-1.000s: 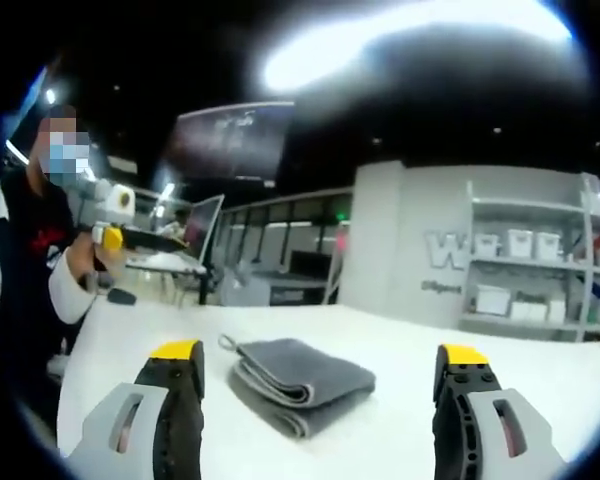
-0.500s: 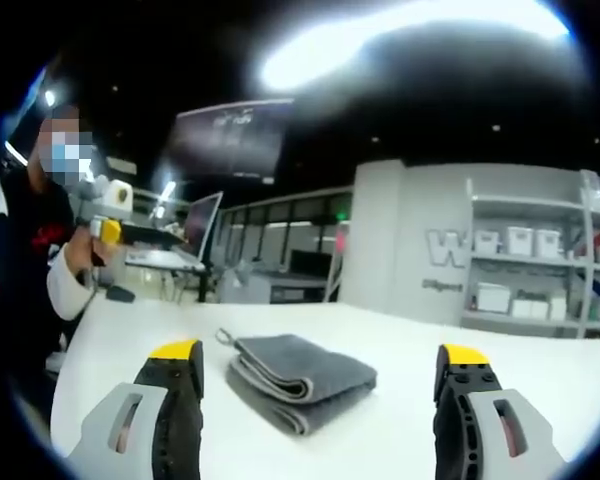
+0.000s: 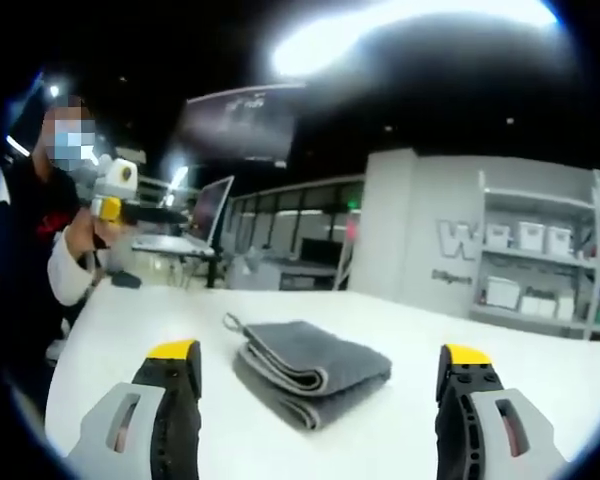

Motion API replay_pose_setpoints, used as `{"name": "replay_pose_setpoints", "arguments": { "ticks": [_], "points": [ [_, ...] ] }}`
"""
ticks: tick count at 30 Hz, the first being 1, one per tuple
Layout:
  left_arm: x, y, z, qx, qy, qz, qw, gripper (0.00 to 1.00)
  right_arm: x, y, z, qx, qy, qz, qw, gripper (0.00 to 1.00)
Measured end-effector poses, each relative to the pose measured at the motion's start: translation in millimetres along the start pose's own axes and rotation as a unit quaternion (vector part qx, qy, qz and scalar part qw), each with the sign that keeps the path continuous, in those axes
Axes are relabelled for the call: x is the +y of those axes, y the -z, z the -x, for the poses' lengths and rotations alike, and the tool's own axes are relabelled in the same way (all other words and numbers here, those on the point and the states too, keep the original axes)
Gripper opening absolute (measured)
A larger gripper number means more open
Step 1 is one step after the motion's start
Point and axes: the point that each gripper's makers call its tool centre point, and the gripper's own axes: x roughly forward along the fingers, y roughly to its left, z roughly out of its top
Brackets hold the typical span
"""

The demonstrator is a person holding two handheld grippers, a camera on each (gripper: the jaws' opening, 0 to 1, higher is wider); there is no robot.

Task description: Open the folded towel by lifting each exposed corner and separating the folded layers until the towel lies flat within the target outline without major curled edges

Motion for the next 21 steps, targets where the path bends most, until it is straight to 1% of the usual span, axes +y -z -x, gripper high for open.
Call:
{"name": "replay_pose_setpoints", "arguments": {
  "ticks": [4,7,8,10,13,17,21],
  "points": [
    [1.6,-2.6,3.0,-0.005,-0.001,-0.001,1.0000,0.93,-3.1,7.8,-4.3,0.012,0.006,-0.005,0.9999,0.97],
    [3.0,-1.9,3.3,-0.004,-0.001,0.000,1.0000,0.92,-8.3,9.6,-7.1,0.017,0.015,-0.006,0.9997,0.97],
    [4.5,-1.0,3.3,-0.003,-0.003,0.000,1.0000,0.92,-7.9,15.0,-9.1,0.026,0.016,-0.008,0.9995,0.96],
    [6.0,1.2,2.6,0.000,-0.004,0.002,1.0000,0.92,-4.1,20.3,-10.3,0.032,0.016,-0.012,0.9993,0.96],
    [6.9,3.1,2.3,0.004,-0.004,0.002,1.0000,0.92,-5.2,22.1,-9.9,0.038,0.018,-0.004,0.9991,0.95],
    [8.4,2.9,3.5,0.007,-0.005,-0.001,1.0000,0.92,-4.9,25.2,-12.7,0.043,0.014,-0.007,0.9989,0.94],
    [10.6,3.2,4.0,0.007,-0.010,0.000,0.9999,0.92,-5.1,31.4,-16.4,0.057,0.015,0.002,0.9983,0.93]
  ]
}}
